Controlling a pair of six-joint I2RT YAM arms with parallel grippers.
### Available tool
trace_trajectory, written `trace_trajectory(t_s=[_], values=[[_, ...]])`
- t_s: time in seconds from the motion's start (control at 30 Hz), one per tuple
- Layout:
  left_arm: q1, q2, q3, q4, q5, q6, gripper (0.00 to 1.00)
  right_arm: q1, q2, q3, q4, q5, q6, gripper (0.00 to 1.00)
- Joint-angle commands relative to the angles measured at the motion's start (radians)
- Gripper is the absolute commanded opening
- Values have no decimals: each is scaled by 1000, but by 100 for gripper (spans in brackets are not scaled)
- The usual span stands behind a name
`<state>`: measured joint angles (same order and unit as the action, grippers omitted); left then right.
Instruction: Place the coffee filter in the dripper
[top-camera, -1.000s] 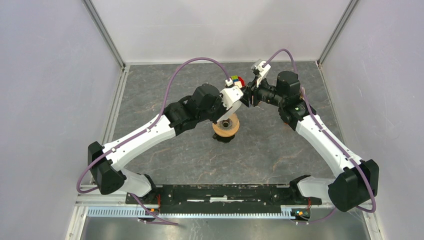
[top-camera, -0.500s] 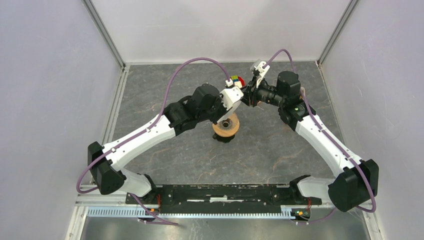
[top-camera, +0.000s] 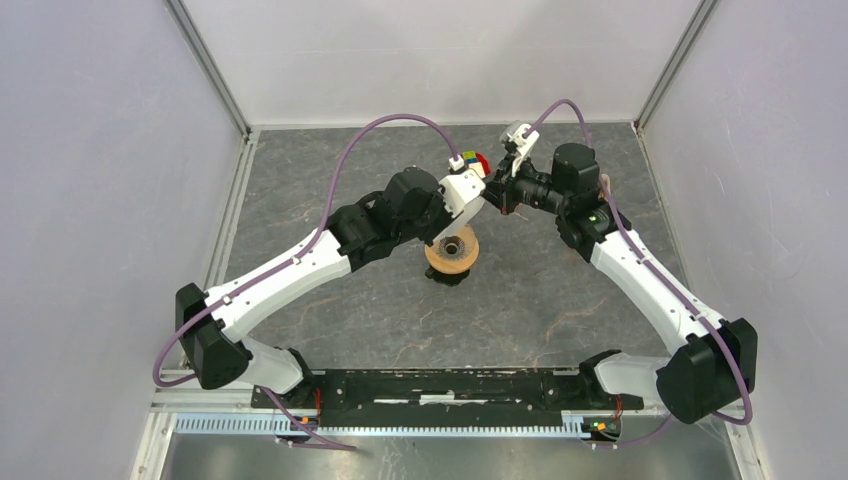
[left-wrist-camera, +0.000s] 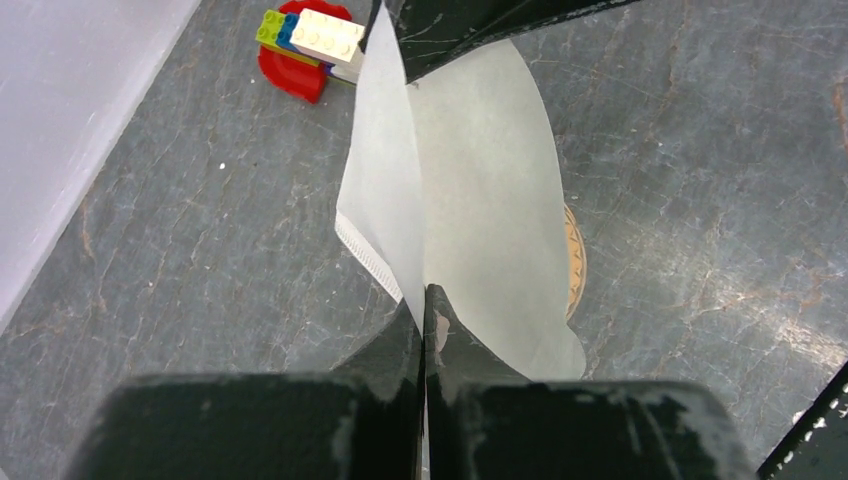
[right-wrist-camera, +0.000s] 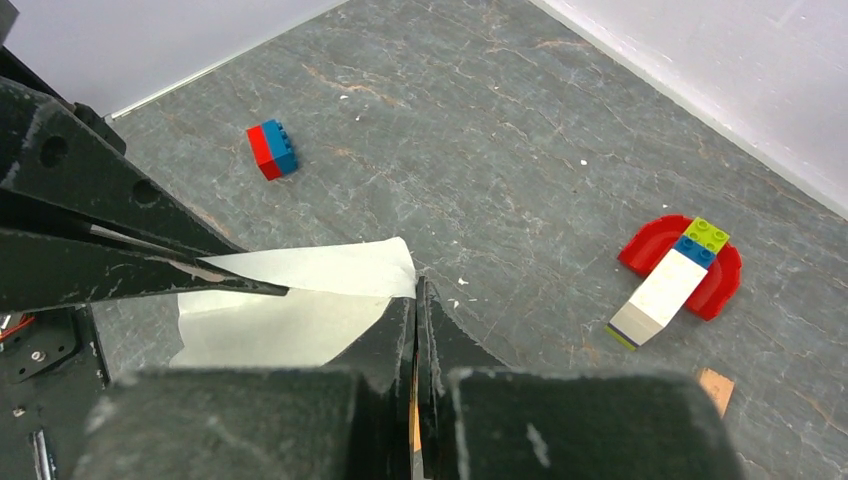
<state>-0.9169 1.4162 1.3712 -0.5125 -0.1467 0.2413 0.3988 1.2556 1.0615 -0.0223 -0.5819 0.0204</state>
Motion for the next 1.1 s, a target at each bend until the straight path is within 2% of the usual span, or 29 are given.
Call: trace_trajectory(t_s=[0.0, 0.13, 0.27, 0.43, 0.5, 0.57, 0.6, 0.7, 0.9, 1.07], values=[[-1, -16, 36, 51, -41, 36, 2, 2, -26, -12, -2, 41, -39, 0], [-2, 0, 41, 68, -45, 25, 3, 3, -37, -26, 7, 66, -22, 0], [-2, 35, 60, 70, -40, -10, 24, 3, -41, -27, 14, 85, 39, 0], [-2, 75, 92, 58, 9, -29, 32, 3, -41, -22, 14, 83, 71, 0], [-2, 83, 102, 58, 9, -28, 27, 2, -41, -28, 14, 78, 69, 0], [-2, 86, 107, 61, 10, -25, 7, 3, -45, -36, 14, 77, 54, 0], [-2, 83, 105, 64, 10, -23, 2, 3, -47, -40, 12, 74, 43, 0], [-2, 68, 104, 57, 22, 6, 2, 2, -56, -49, 9, 57, 9, 2], [0, 8, 60, 28, 123, 49, 2, 1, -75, -42, -5, 15, -67, 20], [0, -16, 40, 12, 142, 58, 2, 2, -88, -41, -20, -3, -115, 35]])
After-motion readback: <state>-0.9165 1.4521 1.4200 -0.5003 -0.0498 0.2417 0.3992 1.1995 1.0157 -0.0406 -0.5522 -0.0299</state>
